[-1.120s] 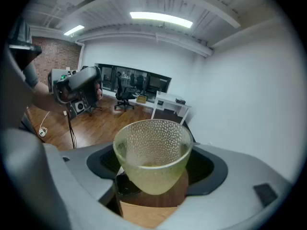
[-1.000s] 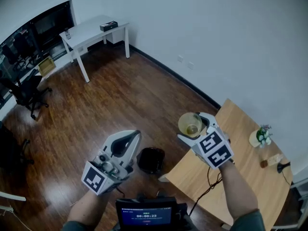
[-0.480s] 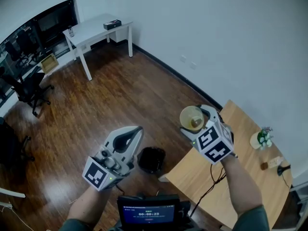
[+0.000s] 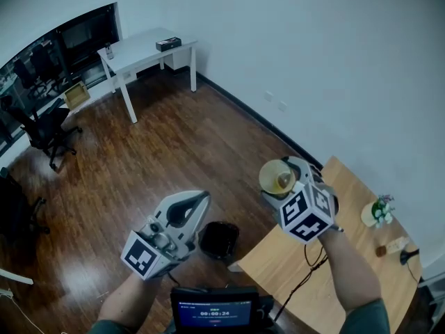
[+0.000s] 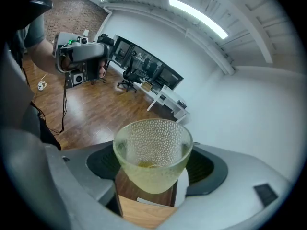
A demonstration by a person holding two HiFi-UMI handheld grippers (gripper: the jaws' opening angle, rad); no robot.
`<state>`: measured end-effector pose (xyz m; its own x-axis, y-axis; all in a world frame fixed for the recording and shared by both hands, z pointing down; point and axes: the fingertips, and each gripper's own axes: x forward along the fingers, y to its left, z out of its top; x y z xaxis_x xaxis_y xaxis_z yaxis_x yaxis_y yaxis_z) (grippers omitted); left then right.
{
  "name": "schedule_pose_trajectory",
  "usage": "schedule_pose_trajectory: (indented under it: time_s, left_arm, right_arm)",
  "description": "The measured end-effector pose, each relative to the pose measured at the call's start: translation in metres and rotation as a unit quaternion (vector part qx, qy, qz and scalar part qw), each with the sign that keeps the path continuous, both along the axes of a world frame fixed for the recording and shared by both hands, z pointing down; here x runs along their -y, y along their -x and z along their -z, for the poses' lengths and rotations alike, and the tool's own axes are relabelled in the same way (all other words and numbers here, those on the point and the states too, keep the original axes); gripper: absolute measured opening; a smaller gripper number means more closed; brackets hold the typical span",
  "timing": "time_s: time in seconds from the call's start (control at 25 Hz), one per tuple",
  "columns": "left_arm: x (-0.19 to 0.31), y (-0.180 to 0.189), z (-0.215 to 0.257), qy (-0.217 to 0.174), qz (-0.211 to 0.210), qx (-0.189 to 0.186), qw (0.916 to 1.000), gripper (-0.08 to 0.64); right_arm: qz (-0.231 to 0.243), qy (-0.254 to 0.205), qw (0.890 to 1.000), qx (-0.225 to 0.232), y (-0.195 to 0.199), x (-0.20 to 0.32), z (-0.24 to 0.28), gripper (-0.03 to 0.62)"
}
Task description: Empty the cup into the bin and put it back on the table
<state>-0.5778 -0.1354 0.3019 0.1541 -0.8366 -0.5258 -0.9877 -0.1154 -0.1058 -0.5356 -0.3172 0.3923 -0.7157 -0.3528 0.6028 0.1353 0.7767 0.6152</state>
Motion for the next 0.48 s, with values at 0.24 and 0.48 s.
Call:
schedule_pose_trajectory:
  time_s: [0.24,0.48]
  left_arm:
    - [0.0012,0.0056,0.0027,0.000,0.016,-0.002,0.9999,-0.008]
    - [-0.0060,0.0073,0.0010,0.002,0.028,-0.006,0.9996,-0.008]
  right_arm:
    - [0.014,-0.030,0.999,-0.015,0.0047,0.0034,0.0022,0.394]
    - [0.025,-0.067,0.997,-0.022,0.0101,0.0002,0.0039,0.394]
